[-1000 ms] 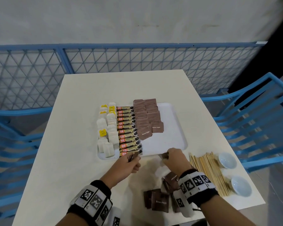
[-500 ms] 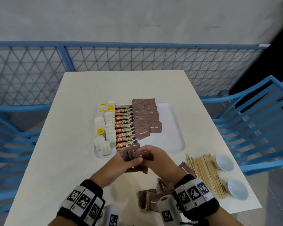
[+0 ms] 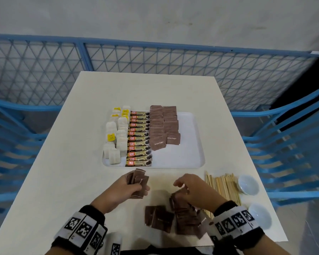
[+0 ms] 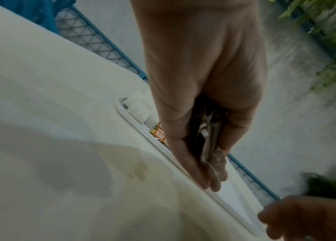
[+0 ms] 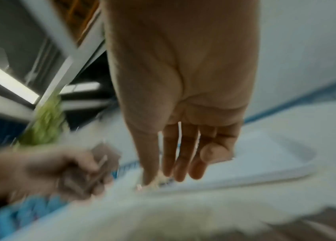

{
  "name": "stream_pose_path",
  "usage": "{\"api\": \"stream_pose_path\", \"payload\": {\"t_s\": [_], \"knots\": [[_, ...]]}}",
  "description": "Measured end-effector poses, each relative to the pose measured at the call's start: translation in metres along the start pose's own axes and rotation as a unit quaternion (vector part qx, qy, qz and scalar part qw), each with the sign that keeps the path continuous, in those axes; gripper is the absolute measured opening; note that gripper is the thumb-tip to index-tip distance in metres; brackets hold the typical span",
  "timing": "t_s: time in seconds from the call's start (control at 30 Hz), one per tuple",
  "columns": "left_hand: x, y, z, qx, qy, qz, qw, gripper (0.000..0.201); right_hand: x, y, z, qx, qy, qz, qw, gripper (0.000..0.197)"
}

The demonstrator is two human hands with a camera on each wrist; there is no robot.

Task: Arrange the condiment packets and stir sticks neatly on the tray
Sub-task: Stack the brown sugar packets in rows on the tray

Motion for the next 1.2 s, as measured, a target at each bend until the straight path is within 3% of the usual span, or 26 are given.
{"api": "stream_pose_path", "payload": {"t_s": [0.1, 0.23, 0.3, 0.5, 0.63, 0.83, 1.03, 1.2], "knots": [[0.008, -0.002, -0.009, 0.030, 0.165, -0.017, 0.986, 0.012, 0.020, -0.014, 0.004, -0.051, -0.133, -0.059, 0.988, 0.065], [0.036, 0.000, -0.023, 0.068, 0.415, -0.060, 0.905, 0.035, 0.038, -0.026, 0.010, -0.057, -0.187, -0.125, 0.973, 0.100], [0.051, 0.001, -0.026, 0.070, 0.459, -0.068, 0.883, 0.041, 0.042, -0.026, 0.013, -0.067, -0.224, -0.121, 0.965, 0.099], [0.060, 0.009, -0.042, 0.035, 0.567, -0.047, 0.821, 0.059, 0.029, -0.015, 0.016, -0.094, -0.184, -0.105, 0.973, 0.062], [0.062, 0.011, -0.045, 0.027, 0.568, -0.029, 0.822, 0.057, 0.023, -0.005, 0.019, -0.121, -0.155, -0.073, 0.978, 0.040], [0.065, 0.012, -0.045, 0.022, 0.593, -0.032, 0.805, 0.044, 0.025, -0.002, 0.018, -0.138, -0.174, -0.011, 0.975, 0.038], [0.058, 0.009, -0.046, 0.003, 0.554, -0.022, 0.832, 0.030, 0.034, -0.001, 0.018, -0.124, -0.216, -0.022, 0.968, 0.040], [0.050, 0.006, -0.044, -0.001, 0.502, -0.012, 0.865, 0.027, 0.024, 0.004, 0.017, -0.152, -0.207, 0.040, 0.966, 0.036]]}}
Point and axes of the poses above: each hand's wrist, its own y-axis towards the middle knuckle, its own x-axis out of the palm, z = x × y, the point moved 4 cm from there along y, towards the middle knuckle, and after that the axes turned 1 degree about y, right-handed, at the moved point
